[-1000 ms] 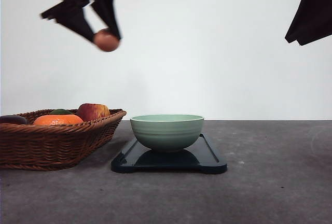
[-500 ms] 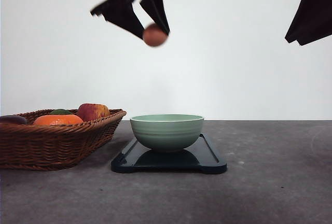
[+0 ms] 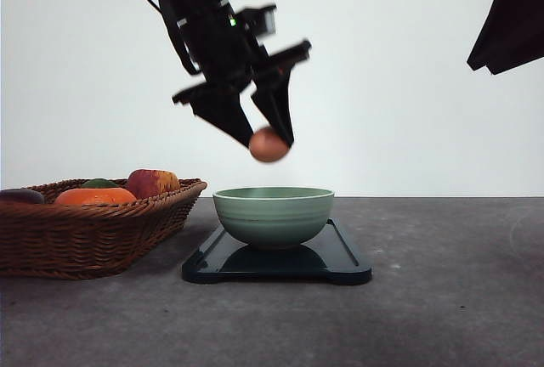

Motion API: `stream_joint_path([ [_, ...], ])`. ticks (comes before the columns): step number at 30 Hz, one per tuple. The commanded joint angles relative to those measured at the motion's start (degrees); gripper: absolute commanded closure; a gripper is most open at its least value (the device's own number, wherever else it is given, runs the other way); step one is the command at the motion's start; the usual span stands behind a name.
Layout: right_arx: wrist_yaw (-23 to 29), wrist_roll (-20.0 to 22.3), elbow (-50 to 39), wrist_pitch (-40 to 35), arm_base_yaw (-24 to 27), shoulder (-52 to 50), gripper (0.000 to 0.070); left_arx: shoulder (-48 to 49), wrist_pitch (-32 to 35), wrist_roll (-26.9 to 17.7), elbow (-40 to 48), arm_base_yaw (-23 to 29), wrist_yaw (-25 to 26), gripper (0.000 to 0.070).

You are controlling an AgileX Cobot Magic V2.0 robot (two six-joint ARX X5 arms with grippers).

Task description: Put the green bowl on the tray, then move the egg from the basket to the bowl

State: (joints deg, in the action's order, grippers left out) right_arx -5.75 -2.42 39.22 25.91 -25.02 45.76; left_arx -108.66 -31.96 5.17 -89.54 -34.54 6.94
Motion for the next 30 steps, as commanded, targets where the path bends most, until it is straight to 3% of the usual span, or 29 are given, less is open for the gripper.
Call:
stream_joint_path([
  [1, 0.25, -0.54, 0.2, -0.57, -0.24, 0.26, 0.0542, -1.92, 0.29, -0.44, -1.49, -0.92, -0.23, 0.0513],
  [16, 0.16, -0.57, 0.2, 0.22, -0.24, 0.24, 0.0542, -8.95, 0.45, -3.04, -1.49, -3.04, -3.91, 0.0512],
  [30, 0.16, -0.57, 0.2, 1.21, -0.24, 0.24, 0.0542, -9.62, 3.69, -4.33, -1.49, -3.04, -5.7, 0.0511],
])
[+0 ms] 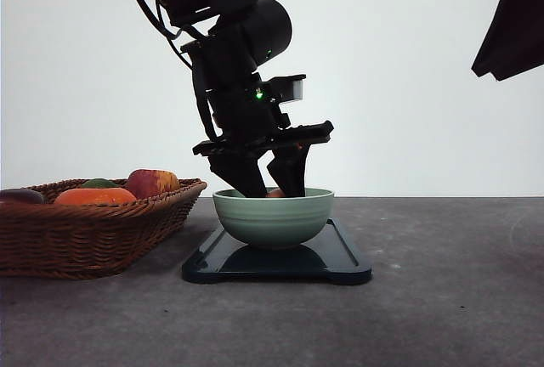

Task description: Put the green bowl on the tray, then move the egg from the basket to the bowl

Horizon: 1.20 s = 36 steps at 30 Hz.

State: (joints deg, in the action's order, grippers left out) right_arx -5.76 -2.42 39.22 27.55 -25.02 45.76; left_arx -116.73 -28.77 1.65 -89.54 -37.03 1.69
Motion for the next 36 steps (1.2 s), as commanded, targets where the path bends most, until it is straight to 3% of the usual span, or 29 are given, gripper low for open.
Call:
stream_joint_path([
  [1, 0.17, -0.57, 0.2, -0.44, -0.24, 0.24, 0.0542, -1.57, 0.49, -0.82, -1.49, -0.56, -0.7, 0.0511],
  [14, 0.17, -0.57, 0.2, -0.42, -0.24, 0.24, 0.0542, -2.48, 0.32, -0.81, -1.49, -0.53, -0.87, 0.0468],
  [29, -0.11, -0.59, 0.2, 0.63, -0.24, 0.22, 0.0542, -3.48, -0.33, -0.6, -1.49, -0.49, -0.87, 0.0463],
  [36, -0.13, -0.59, 0.2, 1.23, -0.24, 0.22, 0.0542, -3.48, -1.49, -0.5, -1.8, -0.49, -0.85, 0.0374],
])
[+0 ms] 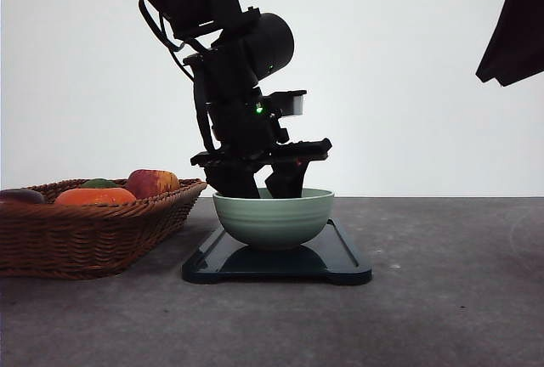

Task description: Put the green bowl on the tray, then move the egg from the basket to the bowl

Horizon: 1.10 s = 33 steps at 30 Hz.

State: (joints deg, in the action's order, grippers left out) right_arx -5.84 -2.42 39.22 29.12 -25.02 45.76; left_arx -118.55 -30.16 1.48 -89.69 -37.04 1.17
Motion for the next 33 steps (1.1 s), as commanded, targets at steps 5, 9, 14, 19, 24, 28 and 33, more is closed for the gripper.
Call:
stream_joint_path([
  [5, -0.05, -0.59, 0.2, -0.3, -0.24, 0.22, 0.0542, -1.61, -1.84, -0.31, -2.81, -0.48, -0.33, 0.0309],
  [9, -0.05, -0.59, 0.2, -0.31, -0.24, 0.22, 0.0542, -1.59, -4.01, -0.35, -4.68, -0.48, -0.33, 0.0297],
  [14, -0.05, -0.57, 0.2, -0.3, -0.24, 0.22, 0.0542, -1.59, -9.7, -0.35, -8.83, -0.48, -0.33, 0.0298],
  [19, -0.05, -0.57, 0.2, -0.3, -0.24, 0.22, 0.0542, -0.71, -16.34, 0.1, -13.47, -0.48, 0.12, 0.0305],
  [24, -0.07, -0.57, 0.2, -0.22, -0.24, 0.22, 0.0542, 3.79, -17.57, 1.74, -13.74, -0.46, 0.95, 0.031],
  [28, -0.05, -0.55, 0.2, 0.09, -0.24, 0.22, 0.0542, 8.3, -18.72, 2.3, -13.46, -0.1, 1.01, 0.031],
  [33, -0.03, -0.54, 0.2, 0.07, -0.24, 0.22, 0.0542, 14.43, -17.81, 2.18, -11.38, 0.47, 1.01, 0.031],
])
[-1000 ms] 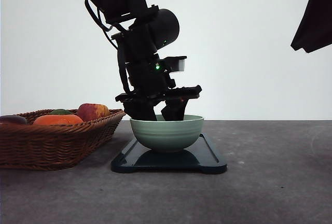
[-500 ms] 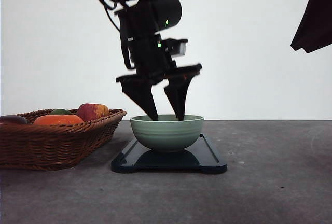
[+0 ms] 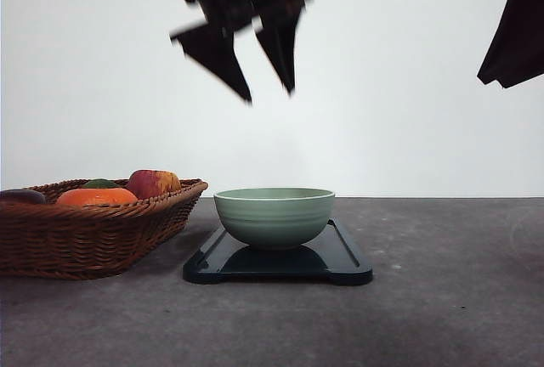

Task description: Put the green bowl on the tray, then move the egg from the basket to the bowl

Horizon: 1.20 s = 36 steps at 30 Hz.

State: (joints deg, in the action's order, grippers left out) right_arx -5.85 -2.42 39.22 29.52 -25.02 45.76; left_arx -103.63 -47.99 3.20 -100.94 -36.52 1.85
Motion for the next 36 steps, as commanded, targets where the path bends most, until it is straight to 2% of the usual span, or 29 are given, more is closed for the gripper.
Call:
stream_joint_path([
  [1, -0.02, -0.55, 0.2, -0.32, -0.24, 0.22, 0.0542, 0.81, 0.28, 0.43, 0.46, 0.11, 0.33, 0.031],
  [10, -0.04, -0.55, 0.2, -0.33, -0.24, 0.22, 0.0542, 17.02, 12.07, 0.47, 15.31, 1.55, 0.31, 0.031],
  [19, -0.04, -0.52, 0.2, -0.35, -0.24, 0.22, 0.0542, 36.47, 20.51, 1.39, 38.7, 3.99, 0.23, 0.031],
  [28, -0.1, -0.55, 0.2, -0.73, -0.24, 0.22, 0.0542, 56.18, 22.05, 6.64, 58.66, 5.97, -1.04, 0.031],
  [32, -0.13, -0.53, 0.2, -0.81, -0.24, 0.22, 0.0542, 62.16, 21.82, 9.68, 64.06, 6.31, -2.31, 0.031],
  [36, -0.29, -0.56, 0.2, -0.72, -0.24, 0.22, 0.0542, 64.39, 21.73, 11.45, 65.74, 6.46, -3.04, 0.031],
])
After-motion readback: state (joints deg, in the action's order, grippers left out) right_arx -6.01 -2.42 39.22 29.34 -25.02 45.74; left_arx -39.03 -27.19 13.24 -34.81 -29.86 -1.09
